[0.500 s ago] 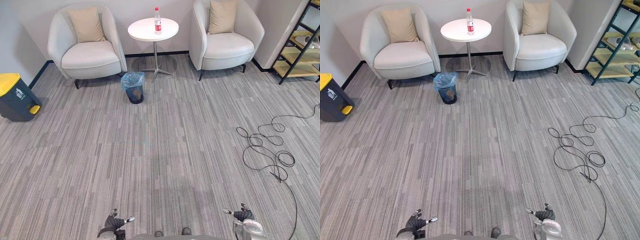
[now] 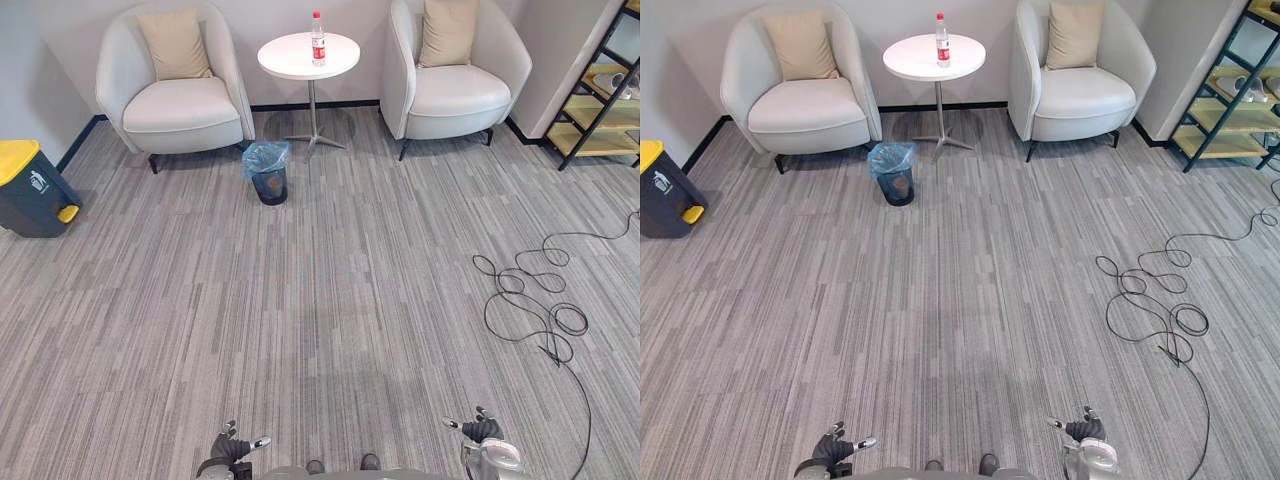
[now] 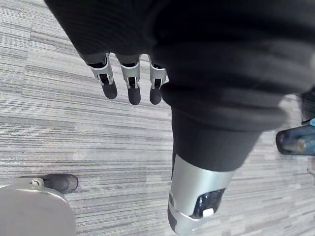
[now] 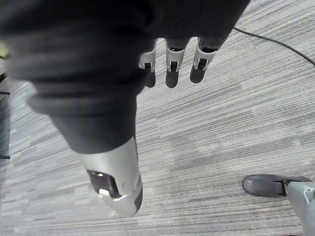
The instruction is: Gather rubbish on tea table into small bin, then transfer packed bag to large trash can.
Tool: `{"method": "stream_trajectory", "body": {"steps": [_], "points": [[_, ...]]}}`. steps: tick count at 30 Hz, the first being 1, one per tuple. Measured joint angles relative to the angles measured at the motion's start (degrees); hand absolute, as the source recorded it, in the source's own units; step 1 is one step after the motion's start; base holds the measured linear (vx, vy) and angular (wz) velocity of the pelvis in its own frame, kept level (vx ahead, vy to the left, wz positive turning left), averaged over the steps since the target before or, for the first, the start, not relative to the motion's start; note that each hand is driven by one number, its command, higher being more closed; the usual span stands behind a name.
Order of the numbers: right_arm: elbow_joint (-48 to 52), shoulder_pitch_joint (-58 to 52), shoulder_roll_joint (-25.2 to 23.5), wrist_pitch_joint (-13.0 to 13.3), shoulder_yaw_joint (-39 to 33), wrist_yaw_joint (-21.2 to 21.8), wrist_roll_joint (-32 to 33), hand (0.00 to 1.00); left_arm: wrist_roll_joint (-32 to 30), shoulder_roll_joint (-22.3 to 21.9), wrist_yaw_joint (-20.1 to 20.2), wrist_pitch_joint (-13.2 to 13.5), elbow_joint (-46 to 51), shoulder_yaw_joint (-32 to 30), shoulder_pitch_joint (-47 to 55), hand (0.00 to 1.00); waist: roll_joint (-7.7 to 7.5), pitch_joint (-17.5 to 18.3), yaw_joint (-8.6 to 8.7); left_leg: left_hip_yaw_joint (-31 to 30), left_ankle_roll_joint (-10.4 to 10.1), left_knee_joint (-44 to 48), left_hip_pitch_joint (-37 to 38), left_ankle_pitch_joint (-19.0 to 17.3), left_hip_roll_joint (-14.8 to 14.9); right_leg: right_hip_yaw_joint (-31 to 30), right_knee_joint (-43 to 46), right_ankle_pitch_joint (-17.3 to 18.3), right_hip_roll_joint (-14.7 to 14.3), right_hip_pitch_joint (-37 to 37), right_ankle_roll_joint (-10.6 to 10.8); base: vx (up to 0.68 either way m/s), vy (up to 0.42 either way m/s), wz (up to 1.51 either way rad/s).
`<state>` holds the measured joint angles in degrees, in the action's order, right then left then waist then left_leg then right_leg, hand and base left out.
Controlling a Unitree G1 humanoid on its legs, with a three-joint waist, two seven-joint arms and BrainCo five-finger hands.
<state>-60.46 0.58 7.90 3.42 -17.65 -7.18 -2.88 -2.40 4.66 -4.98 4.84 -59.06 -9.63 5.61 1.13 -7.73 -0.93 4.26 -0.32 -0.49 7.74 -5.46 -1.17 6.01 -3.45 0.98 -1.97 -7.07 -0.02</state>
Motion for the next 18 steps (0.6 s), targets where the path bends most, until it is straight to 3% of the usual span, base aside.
{"method": "stream_trajectory", "body": {"steps": [14,18], "points": [[0.9,0.1,0.7,0.1,4.7,1.3,-4.5,0.0,0.0,1.7,0.0,0.1,0.0,0.0,-0.1,0.0,-0.87,-0.3,-0.08,0.5,-0.2,-1.5,-1.1,0.4,-0.1,-0.7,-0.7,0.0,-0.1,1.6,0.0,0.0,-0.001,-0.02],[1.3,0.1,1.9,0.0,4.7,1.2,-4.5,0.0,-0.1,2.4,0.0,0.0,0.0,-0.1,0.0,0.0,-0.84,-0.3,-0.2,1.1,1.2,0.0,-2.3,-0.7,-0.1,-1.6,-0.5,0.0,0.0,2.4,0.0,0.02,0.011,-0.08]]}}
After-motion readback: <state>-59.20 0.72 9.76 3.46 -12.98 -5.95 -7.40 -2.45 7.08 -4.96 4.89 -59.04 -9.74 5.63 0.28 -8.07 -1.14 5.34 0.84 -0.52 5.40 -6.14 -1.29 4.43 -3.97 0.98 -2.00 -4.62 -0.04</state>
